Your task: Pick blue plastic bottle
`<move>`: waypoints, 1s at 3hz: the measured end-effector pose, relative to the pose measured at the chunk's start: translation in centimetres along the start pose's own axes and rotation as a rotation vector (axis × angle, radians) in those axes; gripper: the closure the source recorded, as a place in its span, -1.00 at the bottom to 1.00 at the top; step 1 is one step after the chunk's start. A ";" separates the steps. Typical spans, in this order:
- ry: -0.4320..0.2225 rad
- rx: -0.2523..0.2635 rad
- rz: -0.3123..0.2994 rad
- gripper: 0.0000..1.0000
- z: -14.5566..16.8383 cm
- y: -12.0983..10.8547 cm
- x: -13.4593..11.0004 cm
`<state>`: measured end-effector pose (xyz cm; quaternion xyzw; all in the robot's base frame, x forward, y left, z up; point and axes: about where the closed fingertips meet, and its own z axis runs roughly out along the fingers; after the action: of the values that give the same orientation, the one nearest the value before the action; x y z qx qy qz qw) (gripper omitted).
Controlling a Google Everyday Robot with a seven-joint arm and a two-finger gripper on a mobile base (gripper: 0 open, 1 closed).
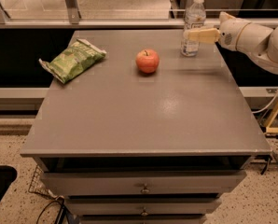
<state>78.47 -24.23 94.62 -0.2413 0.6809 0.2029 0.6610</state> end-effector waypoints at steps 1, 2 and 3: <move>-0.046 -0.056 0.052 -1.00 1.8 0.8 -0.4; -0.076 -0.101 0.074 -0.62 3.3 1.8 -1.0; -0.065 -0.131 0.061 -0.19 4.7 3.1 -1.1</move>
Offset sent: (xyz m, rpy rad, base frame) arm 0.0204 0.0457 0.0148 0.1444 -0.0234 0.1400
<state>80.44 -18.91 95.36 -0.2565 0.6513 0.2747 0.6592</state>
